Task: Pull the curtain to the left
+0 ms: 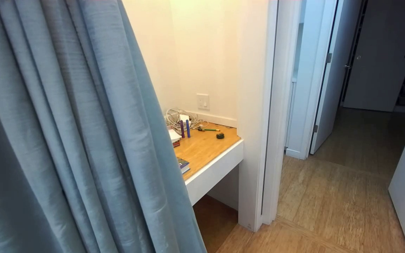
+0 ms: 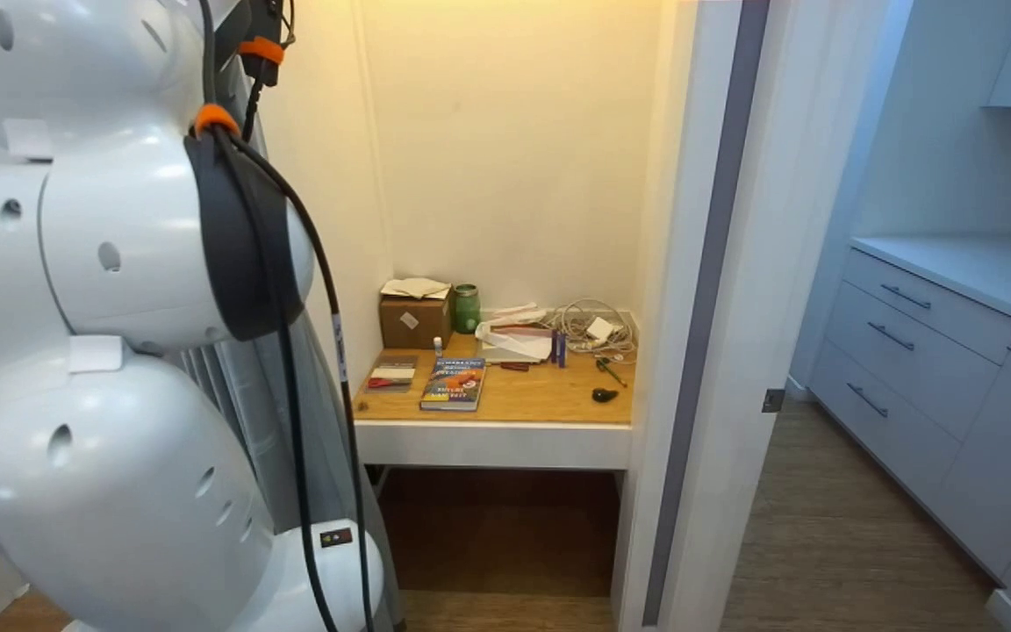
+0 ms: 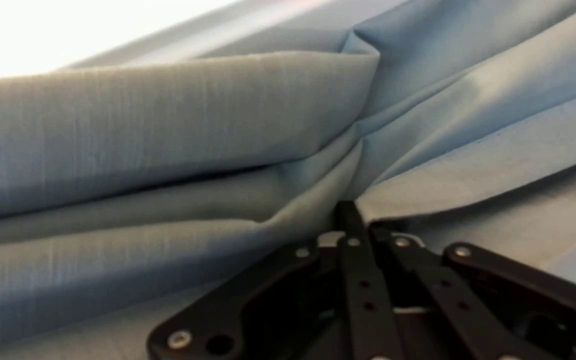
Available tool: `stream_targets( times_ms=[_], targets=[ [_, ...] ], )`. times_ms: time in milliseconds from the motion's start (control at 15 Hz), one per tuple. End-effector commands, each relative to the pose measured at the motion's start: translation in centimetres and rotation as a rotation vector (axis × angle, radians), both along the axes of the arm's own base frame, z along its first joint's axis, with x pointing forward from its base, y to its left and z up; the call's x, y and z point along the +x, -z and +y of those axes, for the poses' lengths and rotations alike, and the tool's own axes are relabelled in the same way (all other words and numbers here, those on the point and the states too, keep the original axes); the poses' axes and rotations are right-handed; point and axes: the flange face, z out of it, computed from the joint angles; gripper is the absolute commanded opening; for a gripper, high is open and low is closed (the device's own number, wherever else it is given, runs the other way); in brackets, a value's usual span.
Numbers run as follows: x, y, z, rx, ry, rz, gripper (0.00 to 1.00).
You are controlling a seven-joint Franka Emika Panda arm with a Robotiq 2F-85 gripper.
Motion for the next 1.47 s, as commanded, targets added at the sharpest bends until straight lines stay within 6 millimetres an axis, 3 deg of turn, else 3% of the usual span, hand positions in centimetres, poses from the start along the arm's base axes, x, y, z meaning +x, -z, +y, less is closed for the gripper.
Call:
stream_targets(
  times_ms=[0,333,533,600,667,1267,1400],
  targets=[
    [-1.0,0.7,3.2,-0.035,-0.099,0.02,0.03],
    [-1.1,0.7,3.9,-0.044,-0.127,0.029,0.03],
    [-0.6,0.6,3.3,-0.056,-0.095,0.03,0.04],
    [-0.5,0.6,3.1,-0.061,-0.083,0.03,0.2],
    [-0.4,0.7,2.8,-0.067,-0.069,0.033,0.29],
    [1.1,1.9,-0.4,-0.199,0.156,0.156,0.92],
    [1.0,1.9,-1.5,-0.237,0.2,0.193,1.0]
  ],
)
